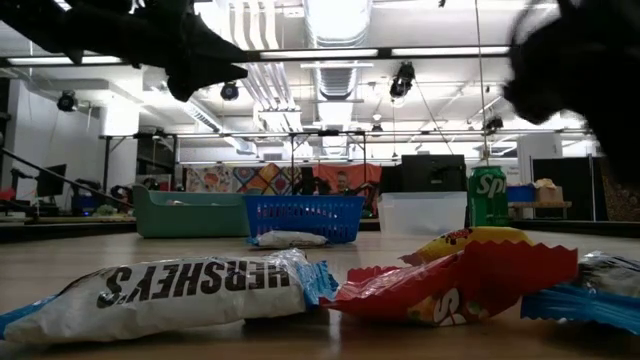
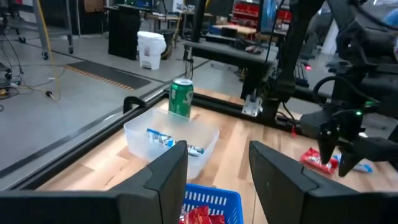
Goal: Sort candy
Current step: Put the skittles candy into the blue basket
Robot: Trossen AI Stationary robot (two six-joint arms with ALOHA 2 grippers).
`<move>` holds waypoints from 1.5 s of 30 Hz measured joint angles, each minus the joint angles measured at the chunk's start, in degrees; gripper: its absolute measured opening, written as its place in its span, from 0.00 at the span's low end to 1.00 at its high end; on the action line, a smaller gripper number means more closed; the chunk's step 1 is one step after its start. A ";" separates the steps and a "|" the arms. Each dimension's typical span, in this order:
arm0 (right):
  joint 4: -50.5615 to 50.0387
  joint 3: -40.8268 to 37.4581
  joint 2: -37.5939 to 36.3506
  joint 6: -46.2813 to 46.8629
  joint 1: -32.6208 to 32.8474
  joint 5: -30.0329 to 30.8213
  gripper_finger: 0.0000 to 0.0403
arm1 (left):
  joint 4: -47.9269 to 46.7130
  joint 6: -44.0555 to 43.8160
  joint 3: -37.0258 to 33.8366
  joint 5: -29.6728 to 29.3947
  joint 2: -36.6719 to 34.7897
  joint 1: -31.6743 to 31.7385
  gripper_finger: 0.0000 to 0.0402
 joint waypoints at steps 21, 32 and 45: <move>-3.82 0.28 14.63 3.17 4.35 -3.69 0.37 | -0.35 3.80 5.35 -0.06 11.72 -0.19 0.39; -3.74 0.47 11.51 -1.46 4.52 2.83 0.03 | 0.35 1.02 5.42 -0.05 15.62 -0.35 0.39; 3.49 2.31 -4.93 -17.39 1.50 38.44 0.02 | 10.28 -2.78 5.39 -0.05 23.88 -7.54 0.39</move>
